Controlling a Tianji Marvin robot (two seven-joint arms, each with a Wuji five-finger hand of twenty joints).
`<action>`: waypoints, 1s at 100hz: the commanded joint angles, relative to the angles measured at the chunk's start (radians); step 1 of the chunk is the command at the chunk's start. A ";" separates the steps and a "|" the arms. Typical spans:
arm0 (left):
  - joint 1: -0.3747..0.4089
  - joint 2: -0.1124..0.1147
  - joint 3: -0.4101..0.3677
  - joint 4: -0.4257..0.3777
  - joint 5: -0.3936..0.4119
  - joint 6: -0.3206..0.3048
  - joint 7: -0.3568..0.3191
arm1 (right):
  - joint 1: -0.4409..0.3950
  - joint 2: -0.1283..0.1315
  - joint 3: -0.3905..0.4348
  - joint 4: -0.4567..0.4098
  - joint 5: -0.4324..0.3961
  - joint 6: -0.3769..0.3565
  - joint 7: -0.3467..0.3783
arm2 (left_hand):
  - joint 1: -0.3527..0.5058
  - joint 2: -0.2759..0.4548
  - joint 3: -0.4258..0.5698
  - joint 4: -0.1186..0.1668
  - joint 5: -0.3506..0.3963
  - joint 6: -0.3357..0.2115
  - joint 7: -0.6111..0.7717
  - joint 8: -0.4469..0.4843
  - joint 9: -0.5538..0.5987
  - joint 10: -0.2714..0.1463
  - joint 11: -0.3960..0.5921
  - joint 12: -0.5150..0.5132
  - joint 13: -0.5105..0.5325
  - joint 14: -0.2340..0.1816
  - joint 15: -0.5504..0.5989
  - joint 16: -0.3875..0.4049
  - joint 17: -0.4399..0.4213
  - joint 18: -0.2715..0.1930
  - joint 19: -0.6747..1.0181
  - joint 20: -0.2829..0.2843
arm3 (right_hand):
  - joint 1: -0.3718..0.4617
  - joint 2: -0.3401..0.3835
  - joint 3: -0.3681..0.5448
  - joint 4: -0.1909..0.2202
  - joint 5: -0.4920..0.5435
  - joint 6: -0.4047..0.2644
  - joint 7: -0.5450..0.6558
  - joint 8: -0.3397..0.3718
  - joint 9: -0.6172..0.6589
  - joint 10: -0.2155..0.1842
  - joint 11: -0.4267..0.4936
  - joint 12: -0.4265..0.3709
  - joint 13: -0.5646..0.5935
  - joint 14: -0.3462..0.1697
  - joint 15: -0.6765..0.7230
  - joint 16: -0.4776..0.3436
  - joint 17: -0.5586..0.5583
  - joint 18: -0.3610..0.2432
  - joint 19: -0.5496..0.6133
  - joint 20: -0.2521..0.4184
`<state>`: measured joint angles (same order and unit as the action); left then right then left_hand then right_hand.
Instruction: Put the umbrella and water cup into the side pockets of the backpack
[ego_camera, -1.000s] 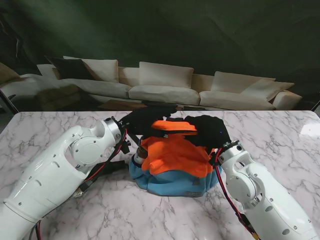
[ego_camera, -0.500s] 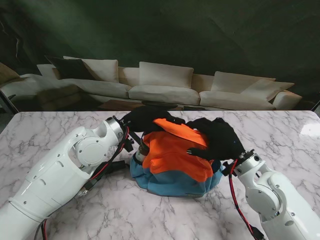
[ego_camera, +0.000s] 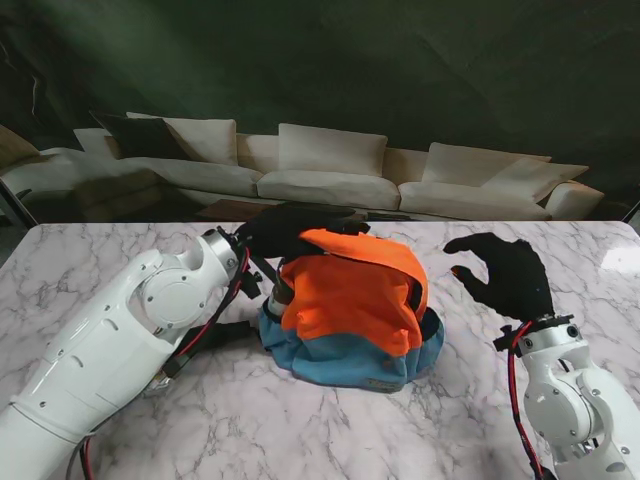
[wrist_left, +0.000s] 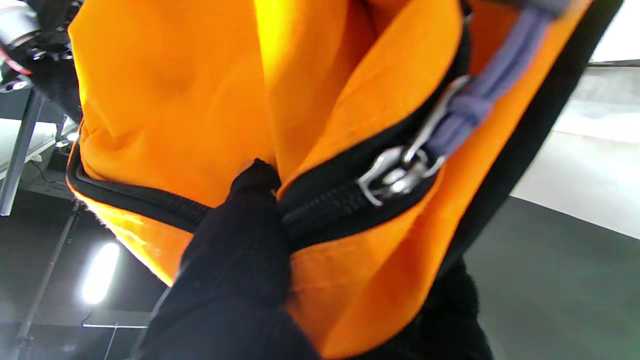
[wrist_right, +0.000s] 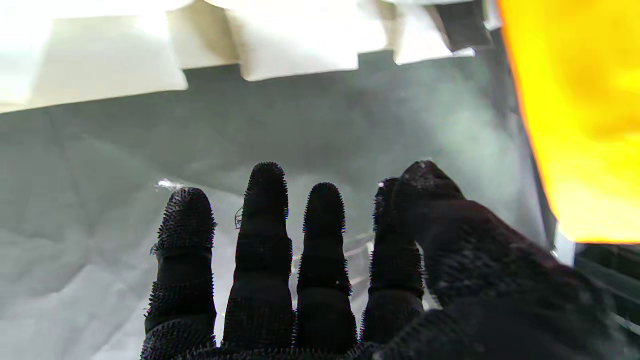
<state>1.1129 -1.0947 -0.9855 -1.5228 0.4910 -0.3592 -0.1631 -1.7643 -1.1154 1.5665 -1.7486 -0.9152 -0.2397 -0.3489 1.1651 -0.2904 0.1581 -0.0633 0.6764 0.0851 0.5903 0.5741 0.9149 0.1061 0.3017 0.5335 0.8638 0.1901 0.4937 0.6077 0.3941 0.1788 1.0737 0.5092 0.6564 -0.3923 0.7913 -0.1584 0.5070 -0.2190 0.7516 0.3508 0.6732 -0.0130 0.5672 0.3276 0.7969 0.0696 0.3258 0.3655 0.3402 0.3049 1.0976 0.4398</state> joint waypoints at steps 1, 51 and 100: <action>0.003 0.001 -0.002 -0.021 0.003 -0.014 -0.007 | 0.020 0.008 -0.010 0.074 -0.033 0.004 0.013 | 0.126 0.114 0.115 0.042 0.062 -0.079 0.140 0.049 0.005 -0.021 0.014 0.011 0.001 -0.013 -0.004 0.009 -0.011 -0.024 0.003 0.005 | 0.055 0.048 0.028 -0.021 0.006 -0.066 0.008 -0.025 -0.010 -0.040 -0.035 -0.009 0.000 -0.018 -0.018 -0.003 -0.001 0.004 -0.013 0.000; -0.026 -0.022 0.038 -0.001 0.017 -0.013 0.071 | 0.098 0.041 -0.199 0.155 -0.010 -0.047 0.210 | 0.126 0.122 0.100 0.041 0.060 -0.079 0.106 0.010 -0.004 -0.022 0.009 -0.004 -0.007 -0.016 -0.011 0.010 -0.019 -0.021 -0.002 0.007 | -0.061 0.047 0.049 0.065 -0.077 -0.086 -0.105 0.037 -0.009 -0.077 -0.058 -0.033 -0.006 -0.023 -0.020 -0.016 -0.016 0.001 -0.020 0.000; -0.094 -0.078 0.135 0.120 -0.119 -0.005 0.154 | 0.089 0.061 -0.309 0.061 -0.016 -0.208 0.314 | 0.126 0.205 0.155 0.042 0.089 -0.132 0.040 -0.018 -0.149 -0.075 -0.013 -0.125 -0.157 -0.042 -0.150 -0.070 -0.187 0.050 -0.143 0.016 | -0.043 0.006 0.062 -0.012 -0.014 -0.194 -0.050 0.022 0.045 -0.076 -0.074 -0.035 0.027 -0.030 0.021 0.028 0.007 -0.010 0.032 0.033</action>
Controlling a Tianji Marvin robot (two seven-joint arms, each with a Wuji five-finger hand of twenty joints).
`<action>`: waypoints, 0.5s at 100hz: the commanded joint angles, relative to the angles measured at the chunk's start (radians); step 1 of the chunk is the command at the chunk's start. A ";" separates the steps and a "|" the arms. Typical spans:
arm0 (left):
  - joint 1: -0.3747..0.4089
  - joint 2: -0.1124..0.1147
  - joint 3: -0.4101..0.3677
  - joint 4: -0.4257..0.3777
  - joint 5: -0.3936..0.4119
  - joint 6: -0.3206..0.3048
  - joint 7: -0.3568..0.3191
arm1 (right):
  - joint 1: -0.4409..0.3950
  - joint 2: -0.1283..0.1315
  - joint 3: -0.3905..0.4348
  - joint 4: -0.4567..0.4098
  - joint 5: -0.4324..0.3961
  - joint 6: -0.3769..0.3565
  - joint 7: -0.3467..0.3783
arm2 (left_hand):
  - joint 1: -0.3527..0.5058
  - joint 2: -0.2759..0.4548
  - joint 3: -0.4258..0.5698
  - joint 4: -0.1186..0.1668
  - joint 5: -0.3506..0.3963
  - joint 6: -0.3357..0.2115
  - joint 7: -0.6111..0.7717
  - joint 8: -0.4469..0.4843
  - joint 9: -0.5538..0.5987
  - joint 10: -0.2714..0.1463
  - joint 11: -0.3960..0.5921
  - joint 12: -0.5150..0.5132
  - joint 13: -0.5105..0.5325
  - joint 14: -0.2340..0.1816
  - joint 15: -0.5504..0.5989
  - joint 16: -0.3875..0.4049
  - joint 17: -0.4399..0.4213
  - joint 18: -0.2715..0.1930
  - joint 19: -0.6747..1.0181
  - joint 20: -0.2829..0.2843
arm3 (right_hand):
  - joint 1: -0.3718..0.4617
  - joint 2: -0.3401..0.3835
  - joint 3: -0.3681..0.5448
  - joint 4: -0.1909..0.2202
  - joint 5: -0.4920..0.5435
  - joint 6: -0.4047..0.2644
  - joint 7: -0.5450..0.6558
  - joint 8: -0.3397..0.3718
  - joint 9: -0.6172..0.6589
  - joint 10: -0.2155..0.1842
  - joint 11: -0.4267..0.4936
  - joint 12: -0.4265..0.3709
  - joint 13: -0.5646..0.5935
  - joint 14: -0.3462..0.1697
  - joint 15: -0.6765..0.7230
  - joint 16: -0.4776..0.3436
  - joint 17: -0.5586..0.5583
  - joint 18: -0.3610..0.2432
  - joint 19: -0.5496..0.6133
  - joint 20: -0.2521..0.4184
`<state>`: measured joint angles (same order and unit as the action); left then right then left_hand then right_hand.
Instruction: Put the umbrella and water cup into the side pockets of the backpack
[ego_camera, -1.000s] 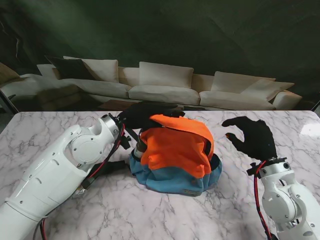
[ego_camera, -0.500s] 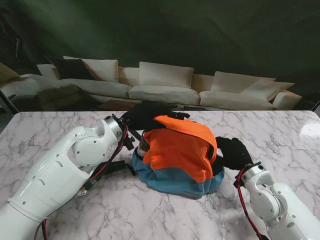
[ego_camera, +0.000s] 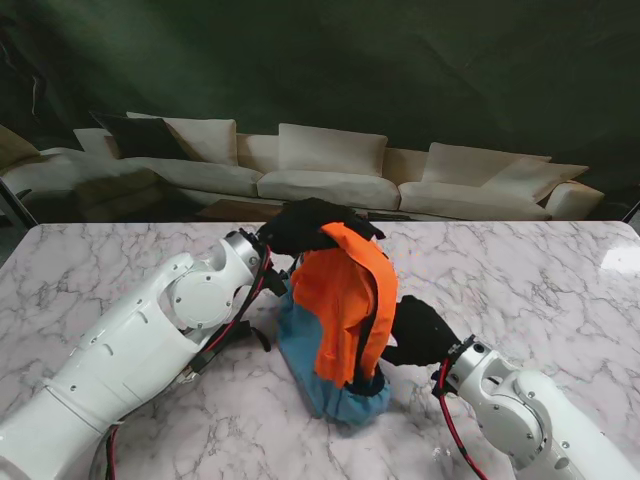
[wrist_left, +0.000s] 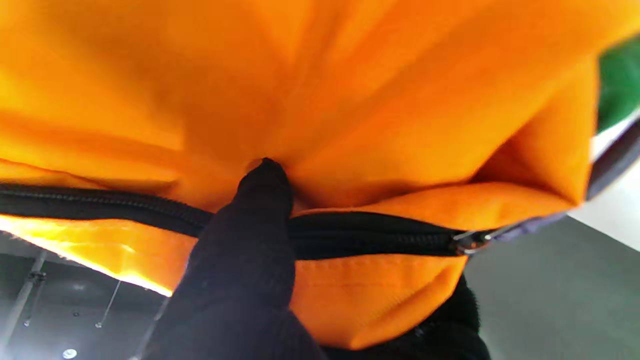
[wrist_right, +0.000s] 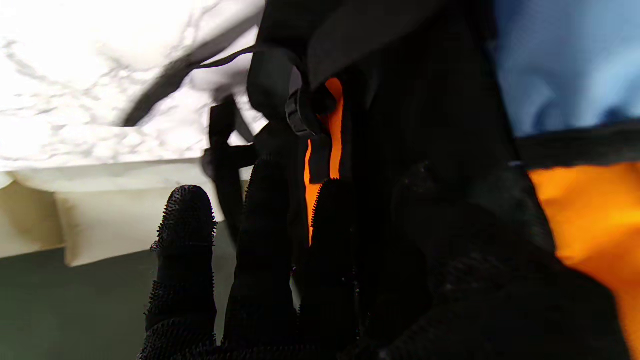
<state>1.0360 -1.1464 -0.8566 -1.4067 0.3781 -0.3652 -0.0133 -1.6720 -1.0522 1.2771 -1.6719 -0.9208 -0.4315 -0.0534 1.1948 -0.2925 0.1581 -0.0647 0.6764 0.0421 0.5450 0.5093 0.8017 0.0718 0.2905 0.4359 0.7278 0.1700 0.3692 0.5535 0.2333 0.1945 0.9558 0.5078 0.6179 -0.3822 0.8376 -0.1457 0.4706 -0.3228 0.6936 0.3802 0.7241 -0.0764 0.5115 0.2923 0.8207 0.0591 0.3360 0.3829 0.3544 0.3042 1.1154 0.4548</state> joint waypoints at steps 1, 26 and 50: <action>-0.018 -0.027 0.008 0.007 -0.013 0.001 0.005 | -0.003 -0.001 -0.023 -0.017 -0.009 -0.017 0.023 | 0.096 0.208 0.155 0.043 0.093 -0.088 0.089 0.049 -0.038 -0.042 -0.002 -0.029 -0.026 -0.023 -0.028 -0.017 -0.030 0.035 -0.028 0.018 | -0.004 -0.004 0.016 -0.024 0.023 -0.090 0.008 -0.008 -0.006 -0.013 -0.019 0.000 0.002 -0.020 0.010 0.011 -0.007 -0.010 0.014 0.018; -0.004 -0.049 0.021 0.040 -0.144 -0.013 0.004 | 0.000 0.008 -0.047 -0.023 -0.014 -0.027 0.069 | 0.096 0.217 0.176 0.035 0.163 -0.064 0.338 0.218 -0.029 -0.051 0.013 -0.047 -0.047 -0.029 -0.054 -0.031 -0.068 0.059 -0.088 0.052 | 0.011 -0.026 0.016 -0.059 0.081 -0.077 0.115 -0.044 -0.020 0.019 -0.023 -0.001 -0.014 -0.020 -0.020 -0.005 -0.012 -0.006 -0.010 0.014; 0.044 -0.024 -0.034 0.010 -0.156 -0.065 -0.037 | -0.102 -0.008 0.102 -0.078 -0.059 0.064 -0.017 | 0.096 0.210 0.199 0.034 0.183 -0.053 0.442 0.320 -0.017 -0.057 0.012 -0.045 -0.036 -0.038 -0.058 -0.032 -0.069 0.055 -0.097 0.060 | 0.014 -0.033 -0.003 -0.059 0.139 -0.016 0.236 -0.039 -0.071 0.080 -0.007 0.007 -0.060 -0.001 -0.038 -0.020 -0.040 0.008 -0.039 -0.003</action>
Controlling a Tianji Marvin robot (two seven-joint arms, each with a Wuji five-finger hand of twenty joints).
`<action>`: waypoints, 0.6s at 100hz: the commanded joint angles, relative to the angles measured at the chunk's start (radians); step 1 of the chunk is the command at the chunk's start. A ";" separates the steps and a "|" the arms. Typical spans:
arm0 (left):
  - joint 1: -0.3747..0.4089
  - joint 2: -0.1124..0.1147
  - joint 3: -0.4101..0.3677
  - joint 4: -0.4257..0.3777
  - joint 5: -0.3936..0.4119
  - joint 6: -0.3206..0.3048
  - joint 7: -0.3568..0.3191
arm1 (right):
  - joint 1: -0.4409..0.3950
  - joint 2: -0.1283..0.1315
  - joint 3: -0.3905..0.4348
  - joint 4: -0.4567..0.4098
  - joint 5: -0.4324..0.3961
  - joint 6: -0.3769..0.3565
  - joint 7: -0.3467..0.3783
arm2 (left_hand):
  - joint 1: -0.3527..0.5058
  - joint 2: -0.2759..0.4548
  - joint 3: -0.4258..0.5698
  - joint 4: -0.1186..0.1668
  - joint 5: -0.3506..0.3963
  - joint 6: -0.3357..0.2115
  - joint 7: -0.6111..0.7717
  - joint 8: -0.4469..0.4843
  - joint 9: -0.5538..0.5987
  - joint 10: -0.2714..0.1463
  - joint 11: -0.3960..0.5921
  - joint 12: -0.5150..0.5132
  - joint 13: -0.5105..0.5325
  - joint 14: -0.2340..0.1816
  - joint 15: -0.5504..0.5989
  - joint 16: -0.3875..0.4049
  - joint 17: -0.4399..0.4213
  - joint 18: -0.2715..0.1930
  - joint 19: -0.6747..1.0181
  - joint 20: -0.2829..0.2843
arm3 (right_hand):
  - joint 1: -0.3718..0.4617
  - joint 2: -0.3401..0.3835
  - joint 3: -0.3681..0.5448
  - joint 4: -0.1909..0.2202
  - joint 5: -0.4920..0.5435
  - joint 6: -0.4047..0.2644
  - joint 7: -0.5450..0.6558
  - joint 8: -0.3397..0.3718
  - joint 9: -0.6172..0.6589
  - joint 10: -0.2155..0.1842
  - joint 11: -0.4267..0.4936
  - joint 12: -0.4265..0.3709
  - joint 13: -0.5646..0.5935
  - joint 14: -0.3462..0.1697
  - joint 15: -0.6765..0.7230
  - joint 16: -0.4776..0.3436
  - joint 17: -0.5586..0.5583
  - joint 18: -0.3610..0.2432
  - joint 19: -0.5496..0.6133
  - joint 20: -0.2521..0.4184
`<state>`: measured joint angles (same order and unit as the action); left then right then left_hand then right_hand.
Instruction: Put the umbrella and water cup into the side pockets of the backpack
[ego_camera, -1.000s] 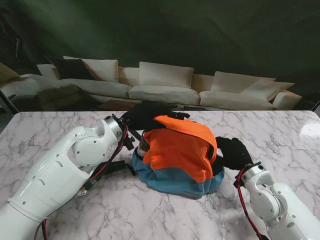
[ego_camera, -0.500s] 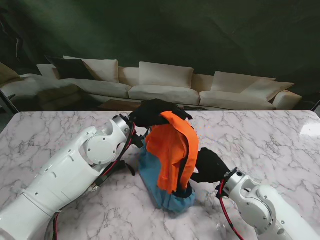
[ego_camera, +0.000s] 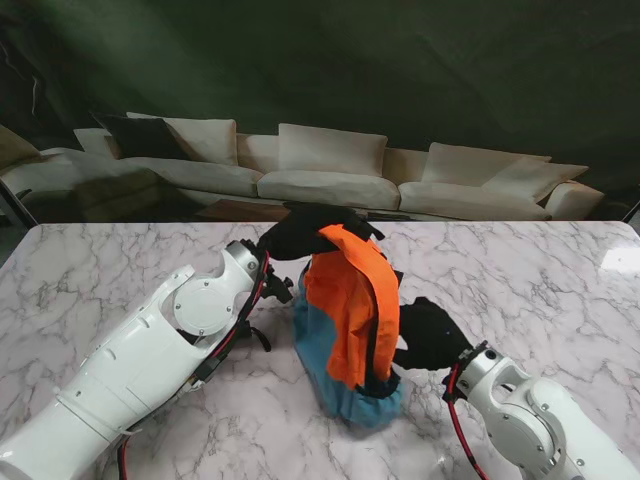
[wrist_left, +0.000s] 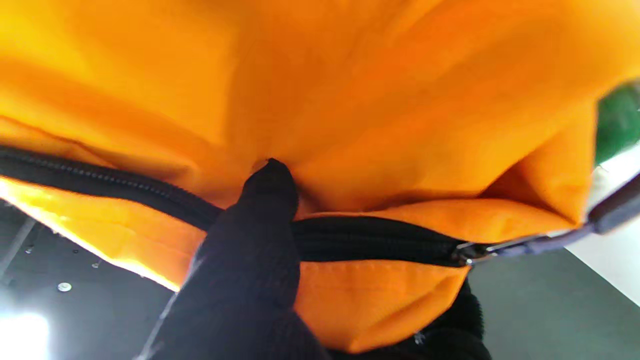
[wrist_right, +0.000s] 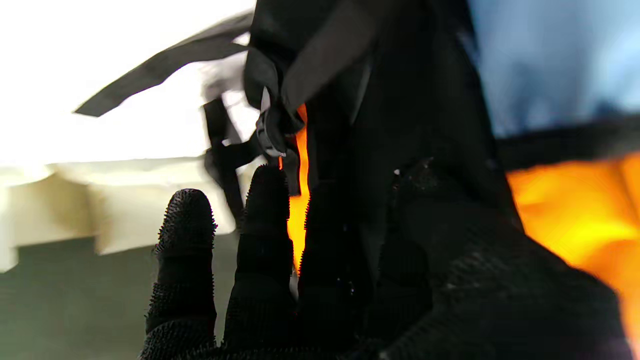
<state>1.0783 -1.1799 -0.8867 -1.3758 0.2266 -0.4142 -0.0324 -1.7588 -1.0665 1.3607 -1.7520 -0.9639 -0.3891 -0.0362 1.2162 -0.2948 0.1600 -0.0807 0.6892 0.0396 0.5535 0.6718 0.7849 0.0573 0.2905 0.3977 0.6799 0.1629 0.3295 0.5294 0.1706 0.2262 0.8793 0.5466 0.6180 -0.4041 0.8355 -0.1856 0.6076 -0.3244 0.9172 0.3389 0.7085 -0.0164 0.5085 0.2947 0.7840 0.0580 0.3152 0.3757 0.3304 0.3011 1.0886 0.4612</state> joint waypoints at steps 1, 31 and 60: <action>0.003 0.010 -0.006 -0.022 -0.004 -0.019 -0.019 | -0.019 0.006 0.024 0.001 -0.019 0.026 -0.039 | 0.075 0.212 0.199 0.049 0.170 -0.051 0.435 0.160 0.001 -0.042 0.012 -0.007 0.012 -0.031 -0.018 -0.008 -0.006 0.024 -0.021 0.022 | 0.015 -0.010 0.000 -0.019 0.001 -0.014 0.013 0.003 -0.057 0.021 -0.004 0.005 -0.024 0.001 -0.017 -0.013 -0.016 0.012 -0.012 -0.010; 0.004 0.027 -0.011 -0.031 -0.015 -0.059 -0.066 | -0.044 -0.002 0.146 0.008 -0.151 0.113 -0.208 | 0.075 0.214 0.192 0.043 0.174 -0.052 0.460 0.204 0.003 -0.046 0.005 -0.011 0.018 -0.036 -0.023 -0.008 -0.005 0.015 -0.032 0.020 | -0.028 0.054 0.027 0.053 -0.156 0.080 -0.232 0.021 -0.167 0.029 0.018 0.006 -0.078 0.007 -0.016 -0.036 -0.032 -0.001 -0.021 -0.017; -0.009 0.024 0.000 -0.022 -0.006 -0.052 -0.062 | -0.016 0.000 0.218 -0.017 -0.263 0.073 -0.392 | 0.075 0.217 0.192 0.045 0.165 -0.050 0.442 0.213 0.000 -0.042 0.003 -0.012 0.018 -0.036 -0.025 -0.007 -0.001 0.008 -0.036 0.019 | -0.034 0.004 0.089 0.098 -0.425 -0.015 -0.318 0.188 -0.351 0.023 0.047 0.011 -0.199 0.007 -0.051 -0.087 -0.125 0.016 -0.116 -0.076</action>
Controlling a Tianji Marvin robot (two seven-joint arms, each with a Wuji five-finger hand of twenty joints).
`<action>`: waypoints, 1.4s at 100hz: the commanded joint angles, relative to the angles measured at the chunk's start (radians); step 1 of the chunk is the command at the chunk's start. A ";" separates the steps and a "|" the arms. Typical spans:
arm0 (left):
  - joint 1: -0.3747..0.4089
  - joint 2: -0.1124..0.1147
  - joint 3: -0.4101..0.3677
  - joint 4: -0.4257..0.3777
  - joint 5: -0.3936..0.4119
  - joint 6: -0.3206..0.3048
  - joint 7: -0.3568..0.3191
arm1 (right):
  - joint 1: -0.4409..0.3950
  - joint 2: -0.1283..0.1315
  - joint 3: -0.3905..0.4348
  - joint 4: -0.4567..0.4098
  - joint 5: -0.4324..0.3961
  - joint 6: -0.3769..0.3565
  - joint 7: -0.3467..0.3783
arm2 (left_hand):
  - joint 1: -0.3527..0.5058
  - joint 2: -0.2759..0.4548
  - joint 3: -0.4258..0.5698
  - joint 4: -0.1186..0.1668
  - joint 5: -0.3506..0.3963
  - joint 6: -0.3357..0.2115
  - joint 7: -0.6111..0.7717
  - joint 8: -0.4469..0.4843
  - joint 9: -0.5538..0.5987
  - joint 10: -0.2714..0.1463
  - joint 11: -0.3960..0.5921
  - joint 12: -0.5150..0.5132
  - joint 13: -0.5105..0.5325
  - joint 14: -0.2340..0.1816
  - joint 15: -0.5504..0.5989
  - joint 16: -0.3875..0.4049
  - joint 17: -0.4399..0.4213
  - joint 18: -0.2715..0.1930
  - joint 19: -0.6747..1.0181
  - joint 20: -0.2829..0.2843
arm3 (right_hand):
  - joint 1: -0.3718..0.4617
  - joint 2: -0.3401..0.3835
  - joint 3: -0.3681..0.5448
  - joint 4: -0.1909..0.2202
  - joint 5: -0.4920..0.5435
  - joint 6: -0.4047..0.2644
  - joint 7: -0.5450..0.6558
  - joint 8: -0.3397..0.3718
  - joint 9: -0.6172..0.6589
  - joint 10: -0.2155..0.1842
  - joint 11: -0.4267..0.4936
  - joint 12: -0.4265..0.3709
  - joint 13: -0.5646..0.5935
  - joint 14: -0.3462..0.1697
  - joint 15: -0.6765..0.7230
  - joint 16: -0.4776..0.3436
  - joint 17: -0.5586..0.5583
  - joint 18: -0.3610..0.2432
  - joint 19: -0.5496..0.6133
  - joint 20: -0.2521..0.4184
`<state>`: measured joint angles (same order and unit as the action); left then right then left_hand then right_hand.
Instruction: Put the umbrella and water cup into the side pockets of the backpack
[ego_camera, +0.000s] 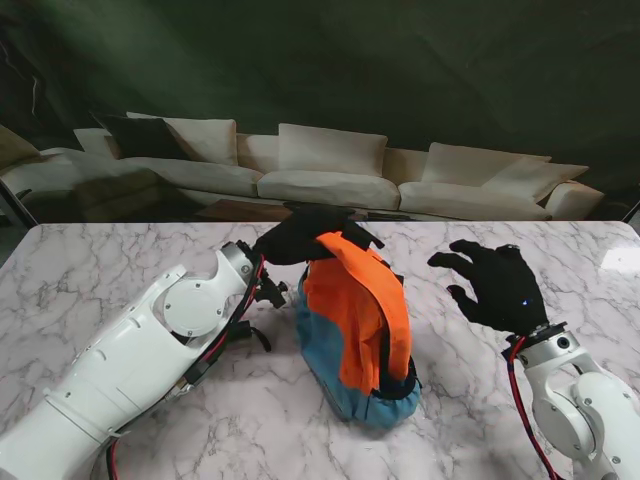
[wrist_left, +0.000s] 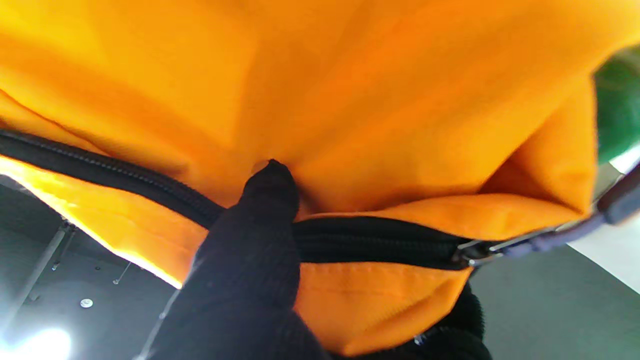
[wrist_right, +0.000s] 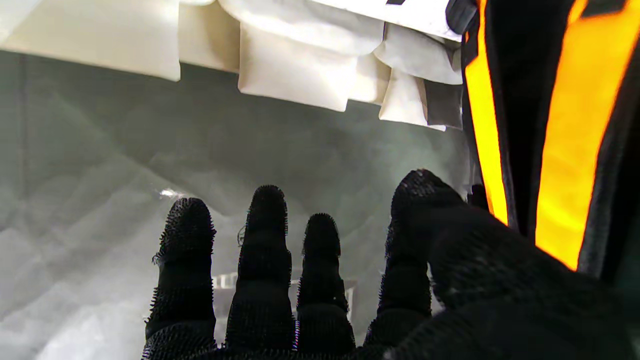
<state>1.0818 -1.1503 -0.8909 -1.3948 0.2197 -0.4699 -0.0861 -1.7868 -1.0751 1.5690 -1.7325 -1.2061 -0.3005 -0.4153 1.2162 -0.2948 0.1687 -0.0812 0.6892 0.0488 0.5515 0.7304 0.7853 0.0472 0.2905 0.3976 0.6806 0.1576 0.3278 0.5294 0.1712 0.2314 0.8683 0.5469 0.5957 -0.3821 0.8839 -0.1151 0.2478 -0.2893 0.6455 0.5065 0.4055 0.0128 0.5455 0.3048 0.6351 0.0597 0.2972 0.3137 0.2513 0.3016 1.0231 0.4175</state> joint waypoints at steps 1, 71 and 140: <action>-0.014 -0.006 0.005 -0.002 0.000 0.004 -0.008 | 0.012 0.009 0.011 -0.041 -0.026 -0.019 -0.017 | 0.075 0.217 0.183 0.046 0.165 -0.058 0.443 0.155 -0.001 -0.032 0.003 -0.012 0.017 -0.030 -0.024 -0.007 -0.002 0.002 -0.025 0.019 | -0.013 -0.022 0.045 0.028 -0.071 -0.053 -0.055 0.019 -0.052 -0.007 0.010 0.000 -0.055 0.006 -0.036 -0.029 -0.052 0.018 -0.059 -0.038; -0.045 -0.022 0.043 0.041 -0.024 0.038 -0.003 | 0.160 0.057 -0.102 -0.108 -0.192 -0.299 -0.096 | 0.075 0.219 0.188 0.046 0.159 -0.053 0.428 0.157 0.004 -0.024 0.007 -0.009 0.018 -0.027 -0.020 -0.005 -0.003 -0.005 -0.035 0.017 | 0.090 -0.094 0.280 0.043 -0.043 -0.144 -0.244 0.011 -0.220 -0.031 -0.233 -0.115 -0.319 -0.014 -0.231 -0.212 -0.224 -0.046 -0.218 -0.267; -0.080 -0.036 0.083 0.072 -0.069 0.047 -0.013 | 0.321 0.048 -0.304 0.065 -0.111 -0.468 -0.137 | 0.075 0.224 0.173 0.048 0.147 -0.059 0.368 0.122 -0.001 -0.025 0.000 -0.015 0.012 -0.027 -0.026 -0.009 -0.005 -0.008 -0.035 0.021 | 0.382 -0.256 0.570 0.006 0.934 -0.240 0.317 0.063 0.801 -0.357 0.055 0.047 0.215 -0.268 0.042 -0.050 -0.004 -0.166 -0.140 -0.221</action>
<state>1.0106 -1.1759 -0.8145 -1.3212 0.1588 -0.4257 -0.0817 -1.4720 -1.0164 1.2800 -1.6844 -1.3159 -0.7531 -0.5487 1.2163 -0.2933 0.1690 -0.0955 0.6867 0.0488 0.5508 0.7444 0.7853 0.0472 0.2905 0.3888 0.6806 0.1569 0.3231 0.5294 0.1729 0.2342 0.8447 0.5469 0.8951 -0.6173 1.3945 -0.0676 1.0621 -0.5058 0.8750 0.5440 1.0889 -0.3562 0.5101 0.3130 0.7537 -0.1812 0.2307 0.2054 0.2092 0.1751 0.8398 0.1629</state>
